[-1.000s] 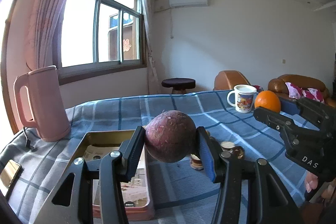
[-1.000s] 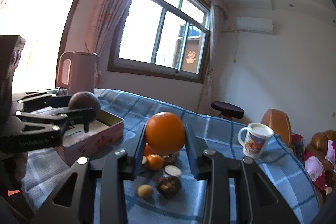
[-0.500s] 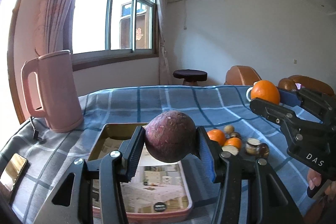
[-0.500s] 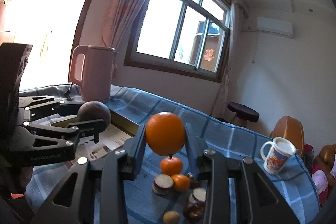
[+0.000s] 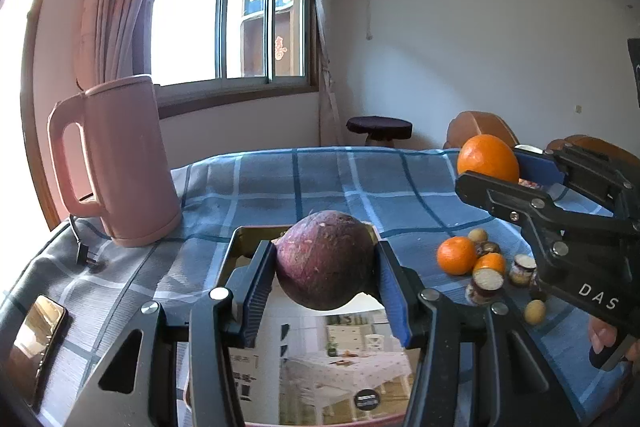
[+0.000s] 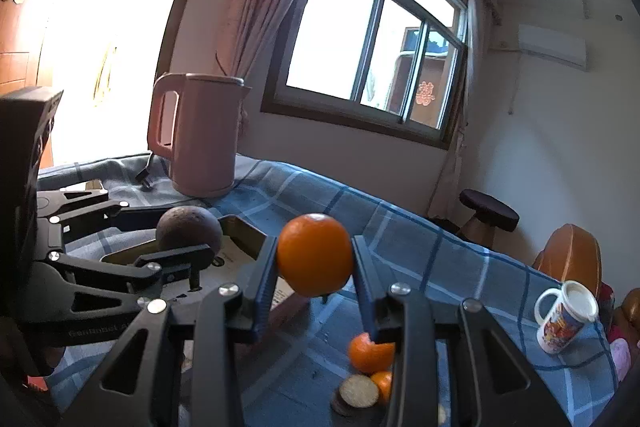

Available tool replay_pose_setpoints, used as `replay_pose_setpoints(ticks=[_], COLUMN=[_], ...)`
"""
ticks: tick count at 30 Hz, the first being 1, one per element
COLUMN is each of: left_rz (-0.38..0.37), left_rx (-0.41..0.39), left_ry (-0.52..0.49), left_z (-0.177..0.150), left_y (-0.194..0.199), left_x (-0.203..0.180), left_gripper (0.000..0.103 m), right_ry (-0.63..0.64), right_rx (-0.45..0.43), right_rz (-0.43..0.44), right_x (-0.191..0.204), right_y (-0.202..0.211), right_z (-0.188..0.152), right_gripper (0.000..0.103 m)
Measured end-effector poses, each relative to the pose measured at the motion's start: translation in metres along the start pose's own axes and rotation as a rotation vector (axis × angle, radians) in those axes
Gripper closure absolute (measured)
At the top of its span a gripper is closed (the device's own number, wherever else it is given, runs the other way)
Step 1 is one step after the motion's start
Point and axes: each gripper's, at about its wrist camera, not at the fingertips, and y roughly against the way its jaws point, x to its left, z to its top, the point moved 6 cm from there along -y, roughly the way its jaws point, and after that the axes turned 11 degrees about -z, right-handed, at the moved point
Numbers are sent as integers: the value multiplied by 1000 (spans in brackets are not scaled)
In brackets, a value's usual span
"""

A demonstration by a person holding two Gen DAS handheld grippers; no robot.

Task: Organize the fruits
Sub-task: 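Lower both fruits into the tin and open both tools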

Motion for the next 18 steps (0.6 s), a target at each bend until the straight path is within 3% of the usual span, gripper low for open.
replay_pose_setpoints(ticks=[18], left_rz=[20], left_rx=[104], left_ry=[30], left_z=[-6], left_y=[-21], left_x=[36], left_gripper=[51], right_ry=[24], right_rx=[97], right_rz=[53], right_x=[30], right_y=[-48], right_z=[-3], right_gripper=[65])
